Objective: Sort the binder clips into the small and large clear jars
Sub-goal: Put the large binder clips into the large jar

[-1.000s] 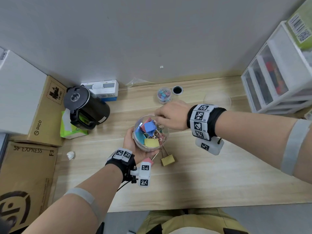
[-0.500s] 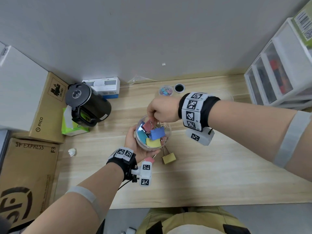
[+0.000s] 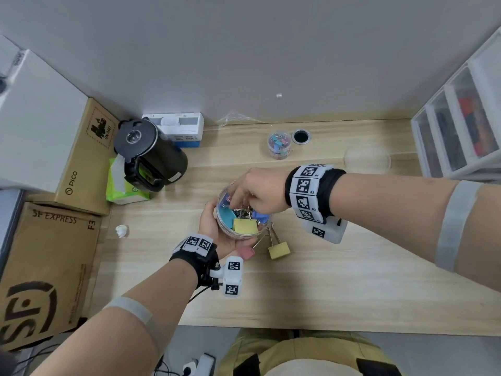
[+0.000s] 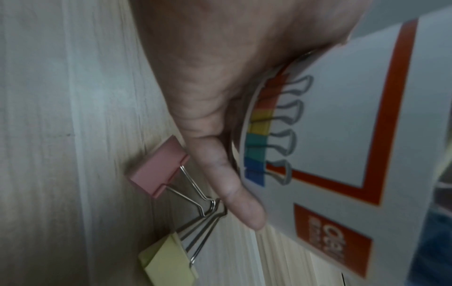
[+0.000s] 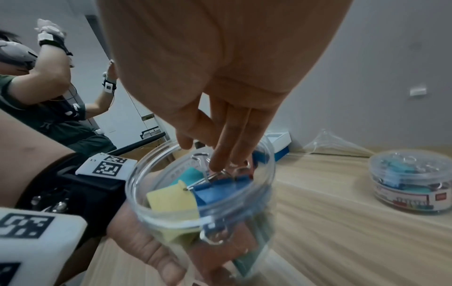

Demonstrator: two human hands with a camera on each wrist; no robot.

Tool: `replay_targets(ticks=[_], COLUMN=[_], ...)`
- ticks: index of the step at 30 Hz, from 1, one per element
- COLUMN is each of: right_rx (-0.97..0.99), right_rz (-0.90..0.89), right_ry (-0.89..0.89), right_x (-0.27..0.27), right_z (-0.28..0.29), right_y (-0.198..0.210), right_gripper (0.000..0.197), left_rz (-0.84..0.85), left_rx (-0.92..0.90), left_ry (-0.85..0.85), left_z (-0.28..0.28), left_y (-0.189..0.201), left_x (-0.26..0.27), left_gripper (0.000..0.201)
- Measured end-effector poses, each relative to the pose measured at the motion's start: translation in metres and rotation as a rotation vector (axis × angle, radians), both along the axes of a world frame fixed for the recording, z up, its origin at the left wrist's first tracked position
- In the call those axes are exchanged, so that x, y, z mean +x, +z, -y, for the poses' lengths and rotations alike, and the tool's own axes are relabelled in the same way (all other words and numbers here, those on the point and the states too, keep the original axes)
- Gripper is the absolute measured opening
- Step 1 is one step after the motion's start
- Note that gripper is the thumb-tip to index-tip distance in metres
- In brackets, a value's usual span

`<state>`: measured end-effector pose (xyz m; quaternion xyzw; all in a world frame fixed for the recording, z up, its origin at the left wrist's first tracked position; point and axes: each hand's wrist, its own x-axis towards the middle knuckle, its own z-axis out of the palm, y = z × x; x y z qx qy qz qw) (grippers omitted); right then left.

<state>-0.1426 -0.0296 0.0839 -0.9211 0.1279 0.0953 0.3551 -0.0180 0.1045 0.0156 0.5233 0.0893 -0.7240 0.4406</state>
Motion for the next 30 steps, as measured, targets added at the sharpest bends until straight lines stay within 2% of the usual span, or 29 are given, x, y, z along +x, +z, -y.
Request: replay_targets(ticks=[4,8,11,13,16,18,20,24,27,30], right_rx=[0.036,0.048,-0.008,-0.027,-0.069,-0.112,-0.156,-0.179,-0.239,-0.218], right_rz=[0.088,0.232,0.178,-0.005,-0.342,-0.456,-0.458,-0.431,-0.417,-0.466], right_ry=[-0.114,-0.397,-0.566,-0.515,-0.26,-0.124,-0.059,-0.098,-0.074,-0.108], right_x=[0.002,0.005,0.0,-0.006,-0.017,-0.023,-0.027,-0.036,-0.04,-0.043], right_z=[-0.007,-0.002,0.005,0.006,-0.002,-0.012,-0.025,-0.037,-0.041,-0.039], right_y=[-0.004,-0.007,-0.025,-0.041,-0.071,-0.093,-0.114,-0.13,-0.143,-0.138], right_gripper=[0.043,0.025,0.022,0.026,0.039,0.046,0.049,0.029,0.04,0.025], left_rz=[0.017,0.028,0.011,-0.014,-0.002,-0.006,-0.012,-0.032,-0.037,-0.033], left_rx=[-0.003,0.023,0.027,0.012,0.025,0.032,0.039,0.041,0.05,0.066], left_ry=[0.006,0.067,0.117,0.139,0.124,0.127,0.129,0.135,0.124,0.125], left_z=[-0.009,-0.021,-0.034,-0.042,-0.052,-0.058,-0.065,-0.075,-0.08,-0.082], left_y=[-0.002,-0.009,-0.018,-0.022,-0.026,-0.028,-0.033,-0.039,-0.042,-0.042], left_x=[0.012,0.026,0.039,0.046,0.052,0.055,0.058,0.065,0.071,0.075], left_gripper=[0.067,0.072,0.074,0.073,0.074,0.075,0.076,0.075,0.075,0.071])
